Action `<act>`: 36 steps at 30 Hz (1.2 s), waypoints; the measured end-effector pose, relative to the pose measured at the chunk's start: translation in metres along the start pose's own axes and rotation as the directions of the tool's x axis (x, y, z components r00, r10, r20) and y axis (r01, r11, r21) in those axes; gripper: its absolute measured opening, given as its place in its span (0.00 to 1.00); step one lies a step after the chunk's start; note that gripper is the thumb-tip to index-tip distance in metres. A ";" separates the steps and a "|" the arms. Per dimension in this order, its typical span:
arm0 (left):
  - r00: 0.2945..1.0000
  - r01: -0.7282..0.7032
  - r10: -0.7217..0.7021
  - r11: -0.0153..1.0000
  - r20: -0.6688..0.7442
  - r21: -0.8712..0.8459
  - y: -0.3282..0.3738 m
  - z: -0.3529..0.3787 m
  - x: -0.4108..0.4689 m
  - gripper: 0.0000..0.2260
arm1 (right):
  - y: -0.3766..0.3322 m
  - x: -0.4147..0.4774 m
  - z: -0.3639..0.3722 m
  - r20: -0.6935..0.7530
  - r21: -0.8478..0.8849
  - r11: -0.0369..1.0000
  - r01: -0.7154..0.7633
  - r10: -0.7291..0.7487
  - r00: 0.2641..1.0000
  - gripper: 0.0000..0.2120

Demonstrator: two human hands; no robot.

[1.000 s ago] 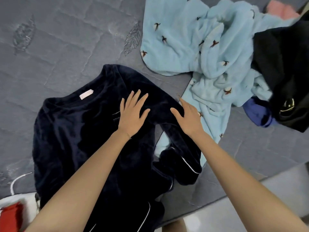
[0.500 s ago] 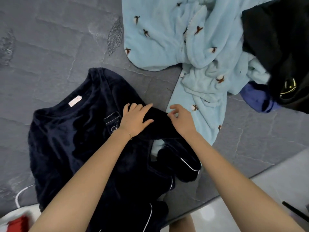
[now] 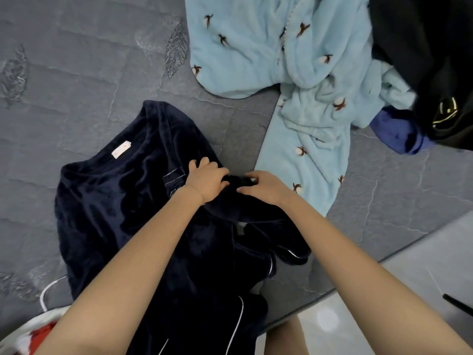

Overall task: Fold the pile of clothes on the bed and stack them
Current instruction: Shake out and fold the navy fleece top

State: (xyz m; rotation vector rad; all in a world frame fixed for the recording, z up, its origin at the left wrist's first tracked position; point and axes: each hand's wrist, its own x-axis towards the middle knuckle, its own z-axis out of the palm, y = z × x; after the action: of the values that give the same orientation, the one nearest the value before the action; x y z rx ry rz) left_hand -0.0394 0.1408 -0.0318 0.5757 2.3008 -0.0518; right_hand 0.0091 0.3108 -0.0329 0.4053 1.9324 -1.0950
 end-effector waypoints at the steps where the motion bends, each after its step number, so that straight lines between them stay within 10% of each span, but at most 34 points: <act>1: 1.000 -0.012 0.011 0.999 0.019 0.034 0.002 -0.002 0.000 0.15 | -0.002 -0.002 -0.001 0.016 0.011 1.000 0.008 -0.008 1.000 0.27; 9: 0.877 -0.219 -0.077 0.814 -0.475 -0.538 0.010 -0.028 -0.004 0.04 | 0.008 -0.020 -0.023 -0.154 0.125 0.990 0.071 -0.052 0.987 0.09; 13: 0.790 -0.301 -0.133 0.766 -0.598 -0.568 0.025 -0.048 -0.006 0.05 | 0.010 -0.039 -0.040 -0.390 0.157 0.957 0.242 -0.165 0.906 0.24; 23: 0.816 -0.256 -0.199 0.716 -0.542 -0.650 0.047 -0.081 0.017 0.07 | -0.002 -0.059 -0.088 -0.387 0.460 0.782 0.420 -0.249 0.888 0.17; 32: 0.804 -0.244 -0.330 0.576 -0.495 -0.780 0.055 -0.085 0.047 0.05 | 0.016 -0.051 -0.126 -0.275 0.022 0.964 0.266 -0.250 0.928 0.13; 36: 0.809 -0.166 -0.273 0.744 -0.521 -0.647 0.059 -0.081 0.051 0.10 | 0.026 -0.050 -0.135 -0.432 0.002 0.967 0.256 -0.230 0.872 0.15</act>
State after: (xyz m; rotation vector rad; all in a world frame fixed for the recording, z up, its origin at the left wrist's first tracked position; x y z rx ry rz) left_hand -0.0997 0.2297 -0.0006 0.1265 2.6735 1.0454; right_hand -0.0157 0.4418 0.0274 0.4747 2.3954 -1.3108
